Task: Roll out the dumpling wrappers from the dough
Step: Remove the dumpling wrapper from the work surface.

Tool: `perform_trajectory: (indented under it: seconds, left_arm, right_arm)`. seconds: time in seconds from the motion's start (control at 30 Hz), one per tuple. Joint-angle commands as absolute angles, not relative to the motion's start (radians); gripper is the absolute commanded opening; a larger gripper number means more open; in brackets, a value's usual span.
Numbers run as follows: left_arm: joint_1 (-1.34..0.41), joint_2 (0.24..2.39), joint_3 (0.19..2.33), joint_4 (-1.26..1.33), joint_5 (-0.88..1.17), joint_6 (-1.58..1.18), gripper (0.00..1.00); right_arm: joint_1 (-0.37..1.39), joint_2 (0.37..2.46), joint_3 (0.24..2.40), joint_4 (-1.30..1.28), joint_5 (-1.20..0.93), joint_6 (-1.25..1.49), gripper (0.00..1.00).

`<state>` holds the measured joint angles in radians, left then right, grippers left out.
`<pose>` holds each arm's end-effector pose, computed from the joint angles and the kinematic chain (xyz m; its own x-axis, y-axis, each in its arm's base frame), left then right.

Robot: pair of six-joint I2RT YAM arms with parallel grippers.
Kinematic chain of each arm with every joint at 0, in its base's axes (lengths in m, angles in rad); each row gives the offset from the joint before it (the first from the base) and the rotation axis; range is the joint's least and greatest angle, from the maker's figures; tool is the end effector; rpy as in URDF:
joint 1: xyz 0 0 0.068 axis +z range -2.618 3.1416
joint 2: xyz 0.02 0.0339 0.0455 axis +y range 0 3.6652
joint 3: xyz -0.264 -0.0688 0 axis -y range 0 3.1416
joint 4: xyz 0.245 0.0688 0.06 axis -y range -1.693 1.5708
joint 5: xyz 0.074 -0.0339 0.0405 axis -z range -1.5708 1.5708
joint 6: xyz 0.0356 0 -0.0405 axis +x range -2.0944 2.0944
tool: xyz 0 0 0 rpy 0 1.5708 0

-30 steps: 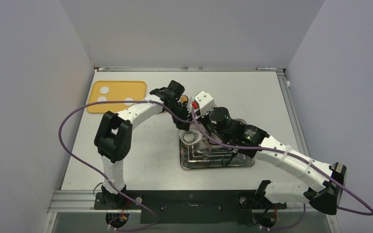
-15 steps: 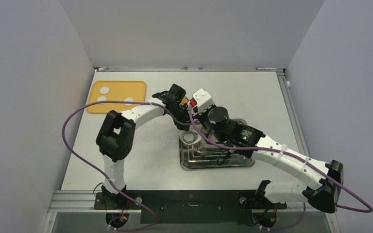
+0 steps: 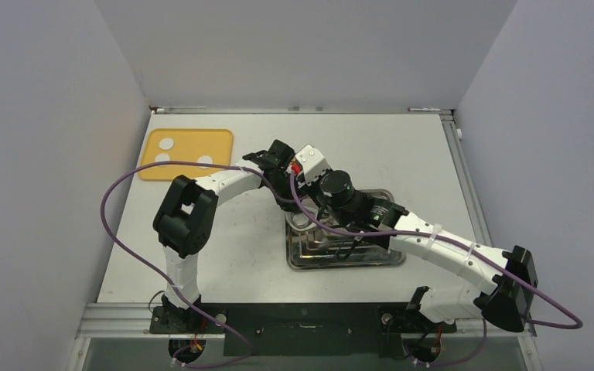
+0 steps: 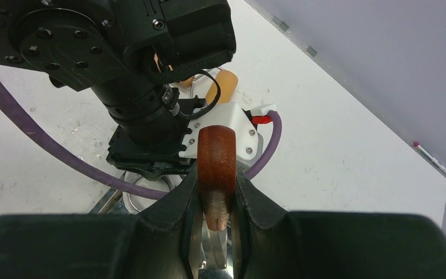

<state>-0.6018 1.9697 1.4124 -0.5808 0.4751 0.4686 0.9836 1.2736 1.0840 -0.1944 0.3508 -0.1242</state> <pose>0.3259 -0.2436 0.1822 -0.3689 0.7406 -0.5617 0.9282 0.3250 -0.1811 0.1732 0.2382 0.3384 -0.1310 -0.4068 -0.9041 -0.6263 0.7409 -0.2426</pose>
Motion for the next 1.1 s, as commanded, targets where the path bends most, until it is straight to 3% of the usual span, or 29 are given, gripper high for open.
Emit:
perform_trajectory:
  seconds: [0.0, 0.57, 0.87, 1.07]
  left_arm:
    - [-0.621, 1.96, 1.409, -0.544, 0.512, 0.467, 0.27]
    - [-0.622, 1.967, 1.402, -0.546, 0.528, 0.462, 0.09]
    - [-0.626, 1.97, 1.385, -0.532, 0.549, 0.453, 0.09]
    - [-0.635, 1.959, 1.372, -0.524, 0.556, 0.46, 0.08]
  right_arm:
    - [0.992, 1.226, 1.074, -0.064, 0.347, -0.122, 0.08]
    - [0.993, 1.178, 0.995, 0.064, 0.36, -0.133, 0.08]
    - [0.998, 1.249, 0.881, 0.139, 0.231, -0.155, 0.08]
    - [1.046, 1.275, 0.893, -0.021, 0.086, -0.255, 0.08]
